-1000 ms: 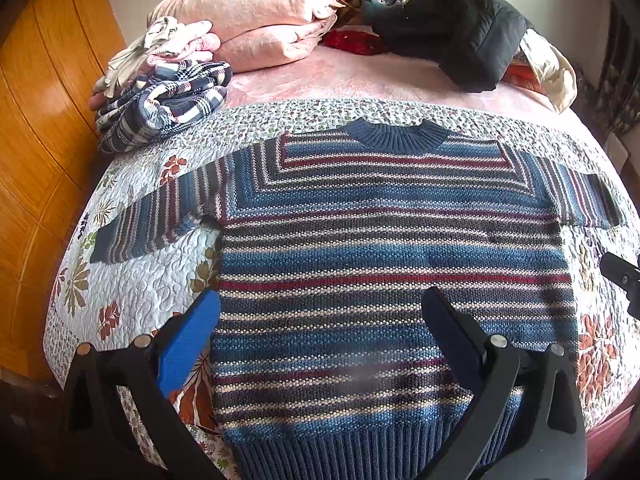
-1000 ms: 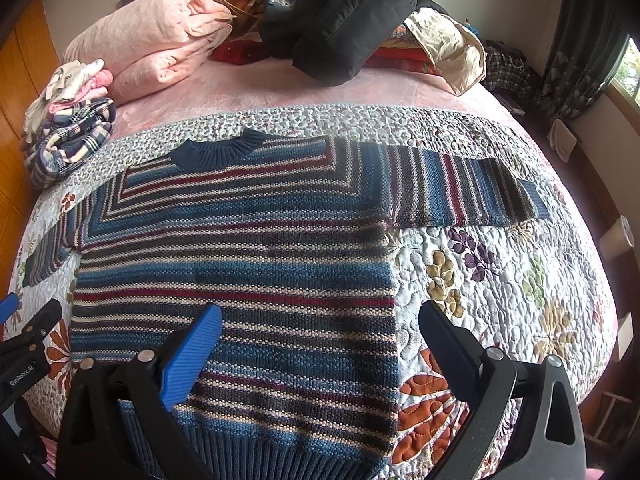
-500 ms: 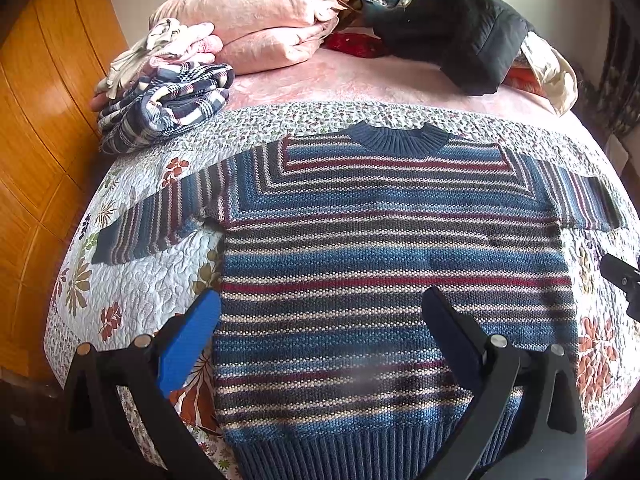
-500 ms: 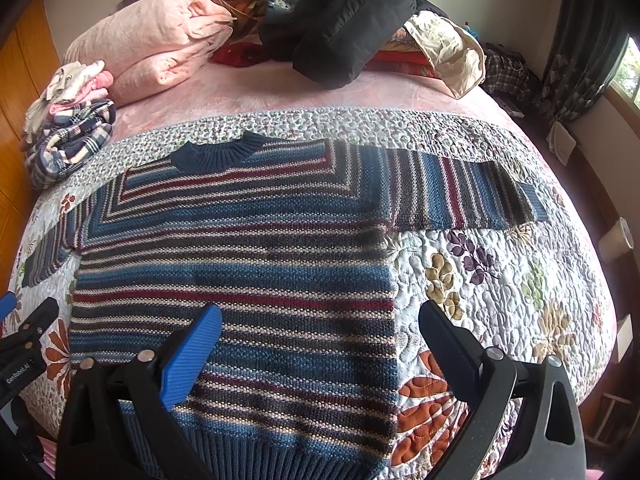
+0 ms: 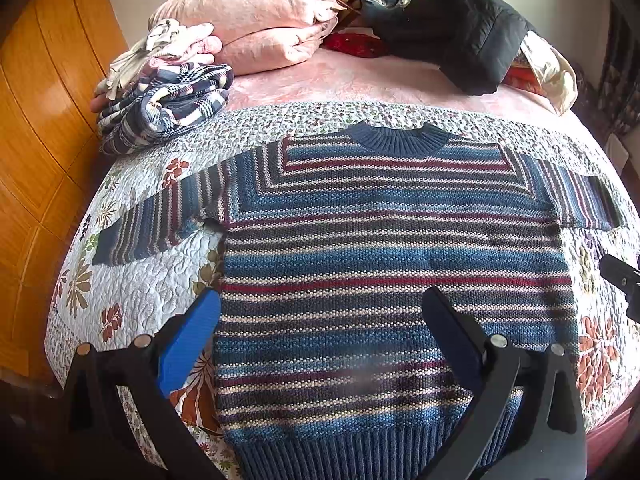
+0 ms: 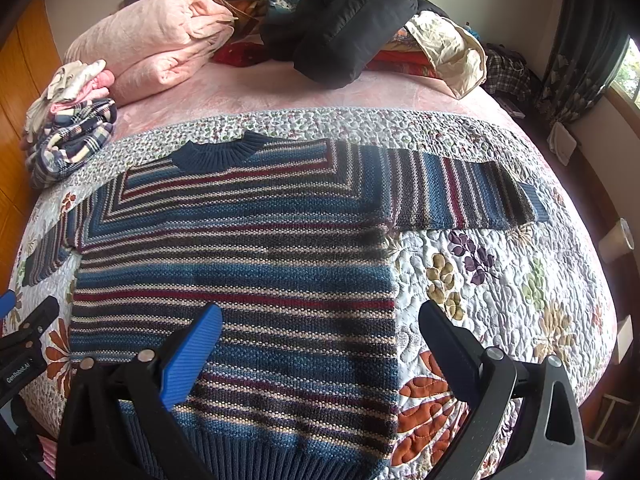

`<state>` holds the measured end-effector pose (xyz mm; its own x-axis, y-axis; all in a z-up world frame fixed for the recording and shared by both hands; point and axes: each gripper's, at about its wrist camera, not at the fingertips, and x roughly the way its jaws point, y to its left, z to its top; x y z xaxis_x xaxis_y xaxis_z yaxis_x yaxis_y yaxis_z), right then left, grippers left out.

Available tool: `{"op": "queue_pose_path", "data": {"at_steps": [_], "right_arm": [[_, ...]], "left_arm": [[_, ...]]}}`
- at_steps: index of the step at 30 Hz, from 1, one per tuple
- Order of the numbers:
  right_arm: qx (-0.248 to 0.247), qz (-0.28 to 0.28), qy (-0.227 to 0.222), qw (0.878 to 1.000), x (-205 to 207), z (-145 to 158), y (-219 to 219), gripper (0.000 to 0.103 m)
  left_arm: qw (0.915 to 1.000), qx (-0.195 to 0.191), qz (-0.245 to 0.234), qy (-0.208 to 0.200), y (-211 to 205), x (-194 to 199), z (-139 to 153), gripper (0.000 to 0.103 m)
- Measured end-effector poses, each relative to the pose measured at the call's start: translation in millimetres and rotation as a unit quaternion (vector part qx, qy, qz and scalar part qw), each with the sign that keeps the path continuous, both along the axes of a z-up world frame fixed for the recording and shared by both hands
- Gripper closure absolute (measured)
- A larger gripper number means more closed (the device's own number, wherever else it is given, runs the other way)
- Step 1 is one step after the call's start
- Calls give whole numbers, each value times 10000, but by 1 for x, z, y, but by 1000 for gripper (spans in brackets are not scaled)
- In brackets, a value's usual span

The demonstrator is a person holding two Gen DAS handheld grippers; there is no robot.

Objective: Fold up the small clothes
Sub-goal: 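Move the right tool to the ribbed cuff of the outstretched sleeve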

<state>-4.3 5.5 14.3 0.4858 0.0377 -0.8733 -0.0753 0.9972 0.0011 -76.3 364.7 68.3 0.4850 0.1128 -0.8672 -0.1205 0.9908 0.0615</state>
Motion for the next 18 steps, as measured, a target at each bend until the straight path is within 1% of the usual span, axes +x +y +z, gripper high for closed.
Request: {"op": "queue_pose_path", "data": {"at_steps": [7, 10, 13, 16, 18], "right_arm": [[27, 3, 21, 10000, 1, 0, -1, 4], [102, -2, 23, 9999, 8, 2, -9, 4], [214, -192, -24, 9996, 27, 9, -33, 4], [196, -625, -172, 9977, 48, 17, -68, 4], [101, -797, -241, 9965, 65, 20, -90, 4]], "left_arm": [[10000, 22, 4, -15, -1, 1, 2, 3], [10000, 57, 11, -51, -1, 3, 4, 3], [9999, 69, 27, -95, 0, 4, 6, 3], [9999, 46, 64, -114, 1, 6, 8, 3], [9999, 42, 69, -143, 0, 8, 10, 3]]}}
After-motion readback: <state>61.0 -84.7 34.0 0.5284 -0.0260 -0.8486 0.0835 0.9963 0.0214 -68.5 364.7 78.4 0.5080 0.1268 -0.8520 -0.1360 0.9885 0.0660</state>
